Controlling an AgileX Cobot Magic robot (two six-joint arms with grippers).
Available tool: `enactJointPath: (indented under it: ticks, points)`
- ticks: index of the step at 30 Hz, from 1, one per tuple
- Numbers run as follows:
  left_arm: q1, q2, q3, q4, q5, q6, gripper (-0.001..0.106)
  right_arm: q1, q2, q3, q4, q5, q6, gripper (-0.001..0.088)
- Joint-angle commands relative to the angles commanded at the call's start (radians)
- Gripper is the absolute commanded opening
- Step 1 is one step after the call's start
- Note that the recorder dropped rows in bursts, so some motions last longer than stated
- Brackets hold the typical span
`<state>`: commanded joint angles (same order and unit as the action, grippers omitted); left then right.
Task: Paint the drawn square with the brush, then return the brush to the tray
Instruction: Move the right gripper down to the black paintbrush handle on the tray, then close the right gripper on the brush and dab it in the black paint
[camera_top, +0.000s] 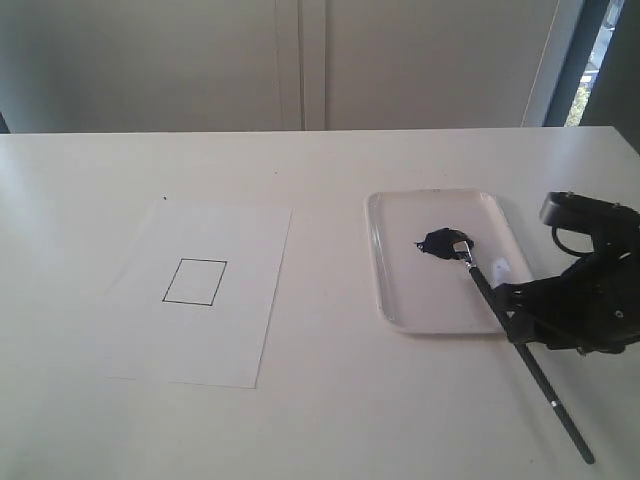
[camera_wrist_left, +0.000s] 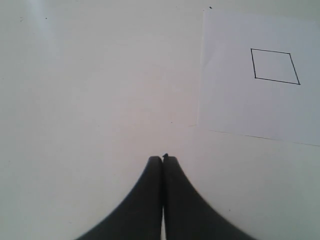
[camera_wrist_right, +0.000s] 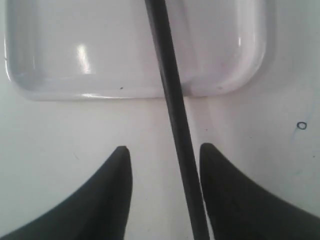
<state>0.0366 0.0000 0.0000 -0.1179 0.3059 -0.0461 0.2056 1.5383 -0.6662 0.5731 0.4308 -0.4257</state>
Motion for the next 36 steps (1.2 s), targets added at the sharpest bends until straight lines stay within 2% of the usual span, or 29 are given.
enactJointPath:
  ticks: [8,12,21,31,34,36]
  points:
    - [0.000,0.000,0.000,0.000,0.000,0.000,0.000,0.014,0.019,0.000,-0.013,-0.034,0.002,0.0406]
    - [0.000,0.000,0.000,0.000,0.000,0.000,0.000,0.014,0.030,0.000,-0.071,-0.038,0.012,0.0356]
    - [0.000,0.000,0.000,0.000,0.000,0.000,0.000,0.014,0.073,0.000,-0.175,-0.043,0.089,0.0355]
    - [0.000,0.000,0.000,0.000,0.000,0.000,0.000,0.014,0.107,0.000,-0.193,0.079,0.089,0.0355]
    - [0.000,0.000,0.000,0.000,0.000,0.000,0.000,0.014,0.107,-0.001,-0.237,0.114,0.117,0.0350]
    - [0.000,0.000,0.000,0.000,0.000,0.000,0.000,0.014,0.107,-0.001,-0.305,0.124,0.174,0.0269]
